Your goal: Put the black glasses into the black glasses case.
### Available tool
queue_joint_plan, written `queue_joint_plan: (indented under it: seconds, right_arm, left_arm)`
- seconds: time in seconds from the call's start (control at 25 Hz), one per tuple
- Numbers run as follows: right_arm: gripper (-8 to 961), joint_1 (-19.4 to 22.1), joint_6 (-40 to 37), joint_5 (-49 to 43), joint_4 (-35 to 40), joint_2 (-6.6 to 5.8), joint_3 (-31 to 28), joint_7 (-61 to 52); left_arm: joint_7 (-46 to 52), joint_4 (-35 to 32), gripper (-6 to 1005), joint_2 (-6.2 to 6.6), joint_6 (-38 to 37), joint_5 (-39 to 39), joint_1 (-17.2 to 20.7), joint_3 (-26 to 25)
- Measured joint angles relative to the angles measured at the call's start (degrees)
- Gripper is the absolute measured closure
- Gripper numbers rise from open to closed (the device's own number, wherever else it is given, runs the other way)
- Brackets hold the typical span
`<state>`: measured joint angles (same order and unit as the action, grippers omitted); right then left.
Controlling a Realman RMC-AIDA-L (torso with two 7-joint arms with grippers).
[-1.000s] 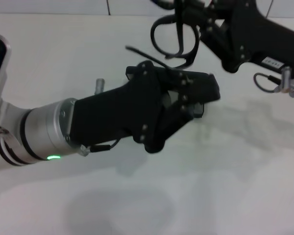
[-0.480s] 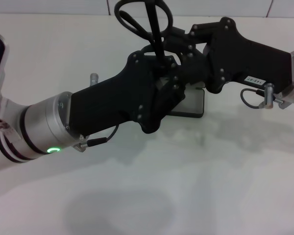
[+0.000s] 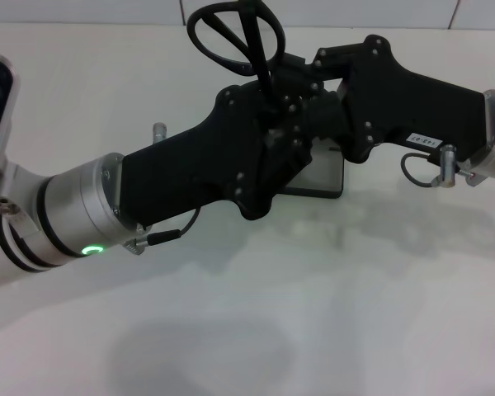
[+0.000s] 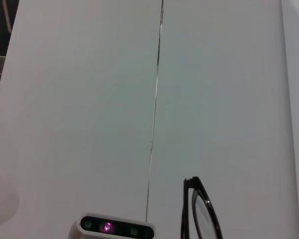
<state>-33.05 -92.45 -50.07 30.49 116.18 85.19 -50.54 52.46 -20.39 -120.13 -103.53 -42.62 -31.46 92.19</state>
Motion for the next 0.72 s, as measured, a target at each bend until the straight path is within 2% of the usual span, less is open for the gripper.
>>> queue_joint_plan:
  seconds: [0.52,0.72]
  right_arm:
    - [913,0.8,0.6,0.0,0.3,-0.15,-0.2,0.0]
    - [913,1.5,1.2,0.3,1.0,-0.47,-0.3,0.0]
  left_arm:
    - [0.6,0.0,964,0.22,-0.9,-0.2,1.7,0.2]
    - [0.6,-0.4,964,1.09,-2.2,-0.3,3.5,0.0]
